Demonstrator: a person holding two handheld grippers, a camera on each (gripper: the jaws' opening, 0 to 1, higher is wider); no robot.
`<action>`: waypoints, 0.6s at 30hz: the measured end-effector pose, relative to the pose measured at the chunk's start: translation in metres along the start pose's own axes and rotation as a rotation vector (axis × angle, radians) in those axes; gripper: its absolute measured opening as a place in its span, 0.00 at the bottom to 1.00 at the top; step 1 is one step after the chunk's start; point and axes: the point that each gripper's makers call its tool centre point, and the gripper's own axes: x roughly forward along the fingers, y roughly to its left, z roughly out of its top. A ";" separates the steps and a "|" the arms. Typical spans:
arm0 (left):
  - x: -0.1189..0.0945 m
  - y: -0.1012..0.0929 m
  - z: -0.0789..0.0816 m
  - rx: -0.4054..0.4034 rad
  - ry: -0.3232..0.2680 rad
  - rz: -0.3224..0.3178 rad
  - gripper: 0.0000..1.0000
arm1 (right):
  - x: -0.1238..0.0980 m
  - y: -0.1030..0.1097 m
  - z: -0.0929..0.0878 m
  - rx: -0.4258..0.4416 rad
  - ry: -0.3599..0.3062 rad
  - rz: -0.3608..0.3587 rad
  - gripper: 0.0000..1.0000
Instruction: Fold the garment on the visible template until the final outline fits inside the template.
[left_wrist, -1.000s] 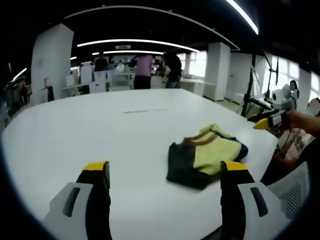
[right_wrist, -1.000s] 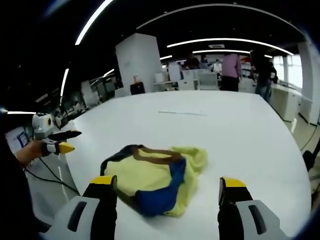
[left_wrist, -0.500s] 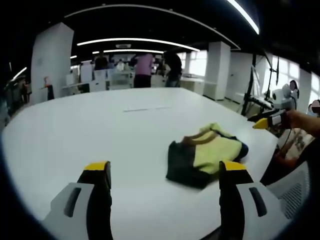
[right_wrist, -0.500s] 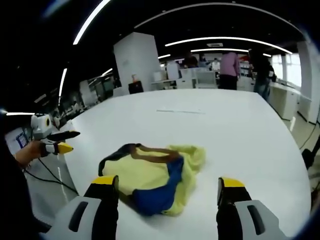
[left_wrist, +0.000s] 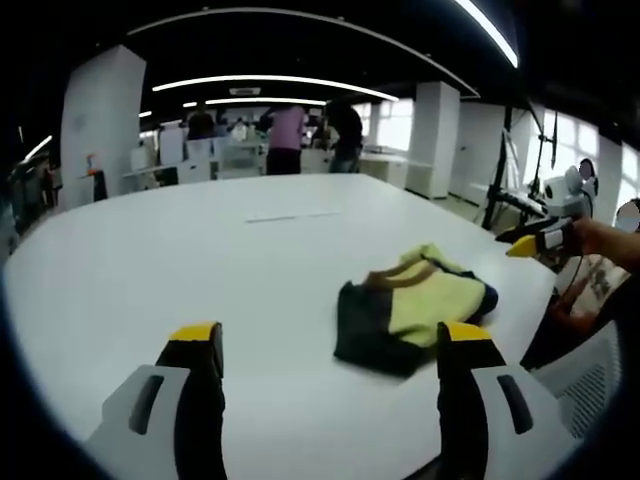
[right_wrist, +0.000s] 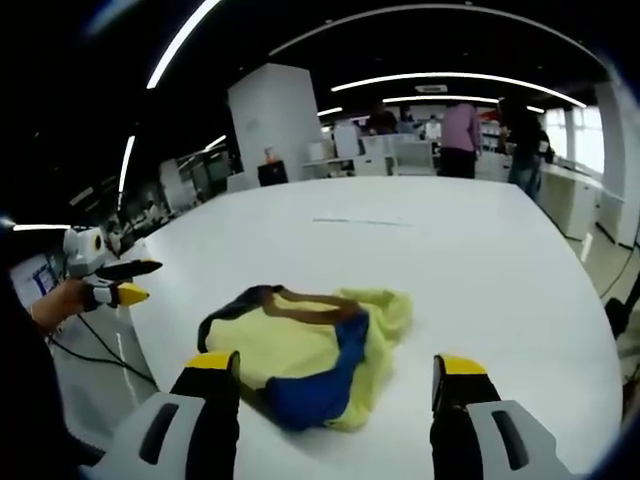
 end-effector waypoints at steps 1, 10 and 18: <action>0.001 0.000 0.000 -0.001 -0.001 -0.002 0.84 | 0.000 0.000 0.000 0.000 0.001 0.000 0.76; 0.013 -0.003 0.000 0.005 0.015 -0.027 0.80 | 0.005 -0.004 0.003 -0.007 0.012 -0.003 0.71; 0.030 -0.003 -0.002 0.020 0.049 -0.052 0.73 | 0.017 -0.002 0.000 -0.004 0.044 0.014 0.58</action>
